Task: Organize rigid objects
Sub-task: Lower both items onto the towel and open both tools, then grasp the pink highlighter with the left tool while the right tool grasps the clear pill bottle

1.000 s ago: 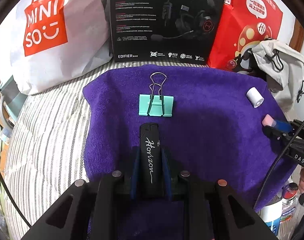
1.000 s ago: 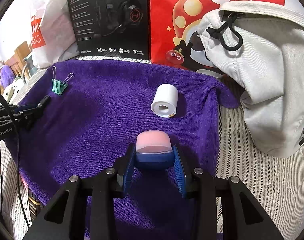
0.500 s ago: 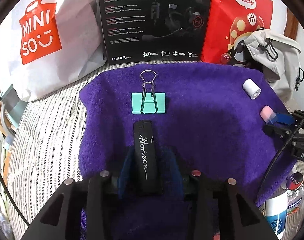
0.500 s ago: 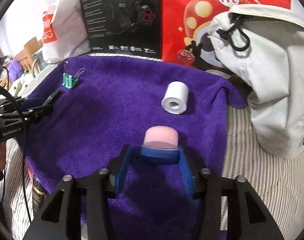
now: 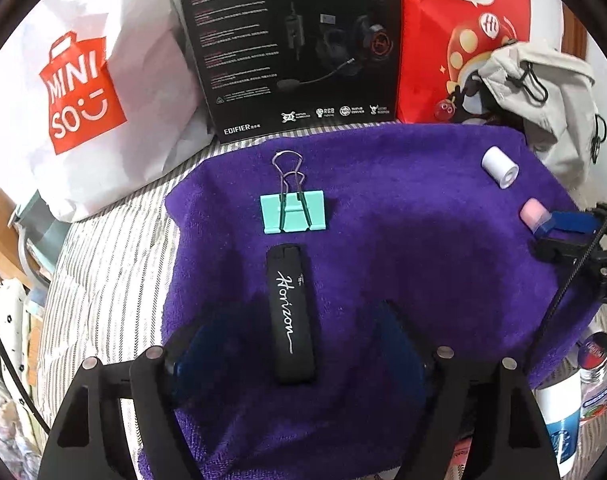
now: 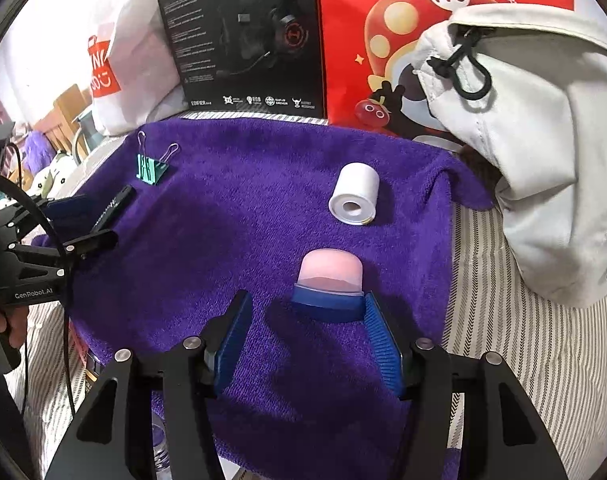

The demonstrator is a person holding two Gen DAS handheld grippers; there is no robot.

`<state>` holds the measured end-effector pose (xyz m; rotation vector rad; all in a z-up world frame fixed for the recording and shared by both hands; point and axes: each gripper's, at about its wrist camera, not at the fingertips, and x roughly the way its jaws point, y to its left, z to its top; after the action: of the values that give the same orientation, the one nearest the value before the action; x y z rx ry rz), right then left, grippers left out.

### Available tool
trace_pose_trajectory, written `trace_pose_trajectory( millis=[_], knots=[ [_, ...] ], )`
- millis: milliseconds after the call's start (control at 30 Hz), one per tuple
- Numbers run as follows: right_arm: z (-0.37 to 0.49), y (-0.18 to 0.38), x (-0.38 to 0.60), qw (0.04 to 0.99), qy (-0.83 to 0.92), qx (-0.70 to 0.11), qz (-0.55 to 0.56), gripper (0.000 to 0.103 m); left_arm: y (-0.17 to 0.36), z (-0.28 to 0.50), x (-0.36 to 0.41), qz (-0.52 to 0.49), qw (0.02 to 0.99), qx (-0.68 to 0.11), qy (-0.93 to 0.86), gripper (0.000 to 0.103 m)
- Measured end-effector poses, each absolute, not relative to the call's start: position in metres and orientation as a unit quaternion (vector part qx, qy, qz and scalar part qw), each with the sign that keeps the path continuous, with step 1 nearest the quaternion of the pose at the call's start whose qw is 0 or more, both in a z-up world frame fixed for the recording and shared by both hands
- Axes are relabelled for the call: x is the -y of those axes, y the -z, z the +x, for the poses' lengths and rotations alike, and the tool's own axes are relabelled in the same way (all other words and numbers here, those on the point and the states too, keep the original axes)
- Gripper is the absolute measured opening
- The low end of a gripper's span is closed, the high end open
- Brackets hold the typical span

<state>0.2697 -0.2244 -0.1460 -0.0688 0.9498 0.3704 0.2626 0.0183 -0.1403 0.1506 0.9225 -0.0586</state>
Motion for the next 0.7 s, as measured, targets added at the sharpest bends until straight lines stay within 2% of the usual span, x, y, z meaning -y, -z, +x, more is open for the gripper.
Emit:
trace_pose_trajectory(
  millis=[233, 300, 467, 700],
  knots=[
    [0.265, 0.138, 0.221, 0.873, -0.176, -0.453, -0.040, 0.063, 0.132, 0.257, -0.024, 0.059, 0.893, -0.446, 0.022, 0.078],
    [0.263, 0.133, 0.219, 0.874, -0.179, -0.449, -0.042, 0.066, 0.127, 0.255, -0.025, 0.054, 0.895, -0.443, 0.021, 0.081],
    [0.247, 0.120, 0.217, 0.878, -0.177, -0.443, -0.040, 0.078, 0.115, 0.244, -0.031, 0.014, 0.896, -0.443, 0.016, 0.086],
    [0.210, 0.112, 0.220, 0.872, -0.170, -0.458, -0.041, 0.078, 0.113, 0.207, -0.034, -0.009, 0.889, -0.458, 0.009, 0.087]
  ],
)
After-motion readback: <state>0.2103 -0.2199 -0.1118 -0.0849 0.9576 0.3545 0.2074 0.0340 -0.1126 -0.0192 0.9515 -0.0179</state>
